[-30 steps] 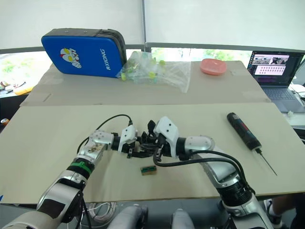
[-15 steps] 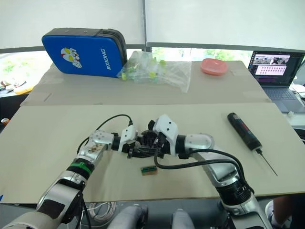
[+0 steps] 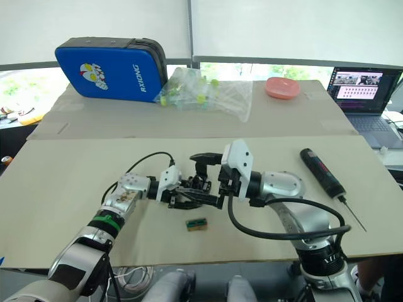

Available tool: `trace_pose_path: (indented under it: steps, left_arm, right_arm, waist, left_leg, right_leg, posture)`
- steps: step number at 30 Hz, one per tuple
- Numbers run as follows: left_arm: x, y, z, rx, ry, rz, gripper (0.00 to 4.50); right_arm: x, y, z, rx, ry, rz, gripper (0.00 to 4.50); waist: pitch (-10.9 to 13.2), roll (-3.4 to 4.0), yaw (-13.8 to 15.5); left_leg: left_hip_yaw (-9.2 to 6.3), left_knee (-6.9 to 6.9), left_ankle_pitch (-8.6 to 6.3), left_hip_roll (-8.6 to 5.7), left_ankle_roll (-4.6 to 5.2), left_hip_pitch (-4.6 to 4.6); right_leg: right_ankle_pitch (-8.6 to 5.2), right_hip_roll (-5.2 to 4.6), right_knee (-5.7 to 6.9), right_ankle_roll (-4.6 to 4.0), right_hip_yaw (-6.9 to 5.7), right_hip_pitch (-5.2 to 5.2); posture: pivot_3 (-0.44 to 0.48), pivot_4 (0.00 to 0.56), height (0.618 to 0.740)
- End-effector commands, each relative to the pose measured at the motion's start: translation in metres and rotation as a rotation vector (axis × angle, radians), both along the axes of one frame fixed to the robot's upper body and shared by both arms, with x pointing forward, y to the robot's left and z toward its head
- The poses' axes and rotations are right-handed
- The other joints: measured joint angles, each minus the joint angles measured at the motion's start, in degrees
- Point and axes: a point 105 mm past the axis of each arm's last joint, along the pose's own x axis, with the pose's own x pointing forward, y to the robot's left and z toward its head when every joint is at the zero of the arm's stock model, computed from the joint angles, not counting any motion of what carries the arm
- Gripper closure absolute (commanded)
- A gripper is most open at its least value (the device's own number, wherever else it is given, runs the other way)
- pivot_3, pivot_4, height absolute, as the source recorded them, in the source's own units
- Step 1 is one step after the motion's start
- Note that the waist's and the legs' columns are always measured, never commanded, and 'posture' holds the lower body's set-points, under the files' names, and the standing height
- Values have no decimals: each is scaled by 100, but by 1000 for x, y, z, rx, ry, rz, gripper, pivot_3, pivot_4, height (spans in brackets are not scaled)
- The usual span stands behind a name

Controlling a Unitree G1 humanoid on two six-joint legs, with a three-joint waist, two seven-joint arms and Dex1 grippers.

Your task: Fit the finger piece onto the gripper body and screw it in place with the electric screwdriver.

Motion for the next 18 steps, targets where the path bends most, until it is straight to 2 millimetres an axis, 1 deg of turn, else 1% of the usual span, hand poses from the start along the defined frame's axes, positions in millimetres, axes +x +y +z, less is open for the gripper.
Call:
trace_pose_path:
  steps: [1, 3, 5, 8, 10, 11, 12, 14, 16, 18]
  left_arm:
    - [-2, 10, -8, 25, 31, 29, 66]
    - [-1, 16, -5, 13, 26, 47, 66]
    - [-1, 29, -2, 9, 22, 71, 66]
    - [-3, 50, 5, -9, 24, 108, 66]
    - [-8, 65, 11, -22, 28, 124, 66]
    - [-9, 74, 15, -34, 32, 141, 66]
    - [-14, 83, 22, -62, 42, 139, 66]
    - [-21, 97, 43, -142, 13, 154, 66]
    - [-27, 106, 57, -172, -24, 161, 66]
    - [-33, 110, 69, -200, -55, 169, 66]
  right_arm:
    - [-11, -7, 18, 44, -76, 16, 0]
    - [-14, -11, 21, 45, -85, 11, 0]
    - [-18, -20, 23, 43, -93, -19, 0]
    - [-23, -39, 23, 37, -94, -95, 0]
    - [-26, -57, 20, 24, -90, -173, 0]
    - [-27, -68, 19, 17, -88, -226, 0]
    - [-29, -82, 14, 17, -40, -283, 0]
    - [-37, -112, 8, 4, -6, -423, 0]
    - [-46, -140, 5, -4, -10, -572, 0]
    - [-56, -169, 2, -45, -29, -718, 0]
  waist:
    - [0, 0, 6]
    - [0, 0, 2]
    - [0, 0, -6]
    - [0, 0, -34]
    - [0, 0, -40]
    - [0, 0, -42]
    - [1, 0, -32]
    - [2, 1, -5]
    - [3, 1, 33]
    - [4, 4, 82]
  left_leg:
    - [0, 1, -5, 0, -8, 0]
    - [0, 1, -5, 0, -9, 0]
    - [0, -1, -5, 0, -9, 0]
    - [0, -11, -5, 2, -8, 0]
    - [0, -17, -5, 3, -8, -1]
    - [0, -19, -5, 3, -8, -1]
    - [0, -19, -5, 4, -9, 0]
    - [0, -20, -7, 4, -11, 0]
    - [-2, -20, -12, 4, -19, -3]
    - [-2, -19, -21, 4, -32, -3]
  right_leg:
    - [0, -1, 0, 0, 0, 0]
    - [0, -3, 0, 0, 1, 0]
    - [0, -5, -1, 0, 1, -1]
    - [0, -14, -2, 0, 7, -4]
    - [0, -21, -2, -1, 9, -3]
    - [0, -22, -3, -1, 8, -3]
    - [0, -23, -4, -1, 9, -5]
    - [0, -28, -15, -1, 10, -4]
    - [0, -34, -28, -1, 15, -3]
    - [0, -39, -35, -1, 20, 5]
  posture:
    - [0, 150, 740]
    - [0, 150, 740]
    - [0, 150, 740]
    - [0, 150, 740]
    - [0, 150, 740]
    - [0, 150, 740]
    - [0, 150, 740]
    - [0, 150, 740]
    - [0, 150, 740]
    - [0, 150, 740]
